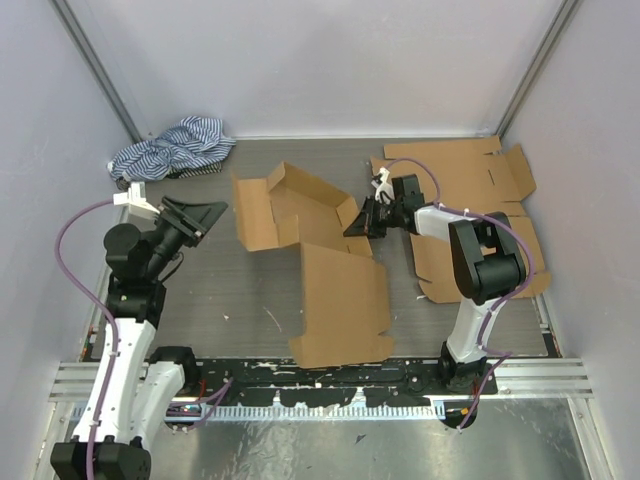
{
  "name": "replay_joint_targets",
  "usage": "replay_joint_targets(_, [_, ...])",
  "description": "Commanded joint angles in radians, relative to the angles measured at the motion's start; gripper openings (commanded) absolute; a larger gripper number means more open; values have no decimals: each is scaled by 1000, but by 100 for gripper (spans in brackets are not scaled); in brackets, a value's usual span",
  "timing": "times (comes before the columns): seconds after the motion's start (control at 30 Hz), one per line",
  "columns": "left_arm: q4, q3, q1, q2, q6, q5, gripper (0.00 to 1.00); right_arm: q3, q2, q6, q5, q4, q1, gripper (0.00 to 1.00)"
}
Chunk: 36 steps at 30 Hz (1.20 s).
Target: Fold the paper box
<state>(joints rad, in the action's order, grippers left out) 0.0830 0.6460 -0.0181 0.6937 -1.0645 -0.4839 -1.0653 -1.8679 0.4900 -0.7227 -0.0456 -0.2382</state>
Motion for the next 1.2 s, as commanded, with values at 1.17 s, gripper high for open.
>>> replay_joint_targets(1.17, [614,-181,10,183,-313,-180,49,-54,77,37,-43,26,-84,1])
